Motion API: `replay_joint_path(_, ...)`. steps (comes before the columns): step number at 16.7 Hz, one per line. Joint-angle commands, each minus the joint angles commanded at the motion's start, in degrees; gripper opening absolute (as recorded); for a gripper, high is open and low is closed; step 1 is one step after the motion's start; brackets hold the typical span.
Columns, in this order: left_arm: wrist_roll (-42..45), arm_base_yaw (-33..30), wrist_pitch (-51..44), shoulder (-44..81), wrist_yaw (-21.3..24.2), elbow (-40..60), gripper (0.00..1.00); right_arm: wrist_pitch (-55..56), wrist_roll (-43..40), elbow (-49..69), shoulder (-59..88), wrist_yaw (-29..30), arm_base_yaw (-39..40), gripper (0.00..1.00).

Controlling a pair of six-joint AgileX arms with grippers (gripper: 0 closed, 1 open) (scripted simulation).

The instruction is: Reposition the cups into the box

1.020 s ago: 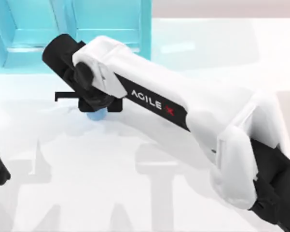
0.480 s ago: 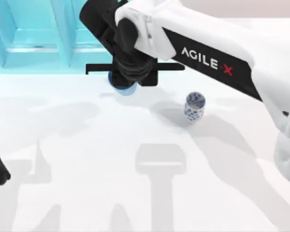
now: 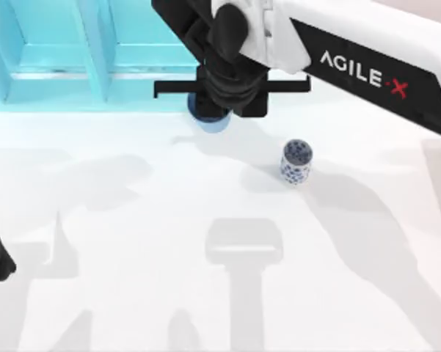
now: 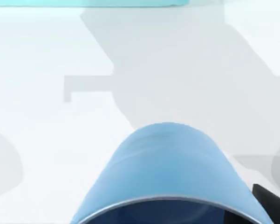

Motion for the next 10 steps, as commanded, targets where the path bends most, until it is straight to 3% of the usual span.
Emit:
replay_joint_path(5, 0.0, 0.0, 0.0, 0.0, 0.0, 0.0, 1.00, -2.2, -5.8, -2.3, -2.4, -2.1, -5.9, 0.00)
replay_joint_path(10, 0.0, 0.0, 0.0, 0.0, 0.0, 0.0, 1.00, -8.0, -25.6, -11.0, -10.5, -8.2, -26.5, 0.00)
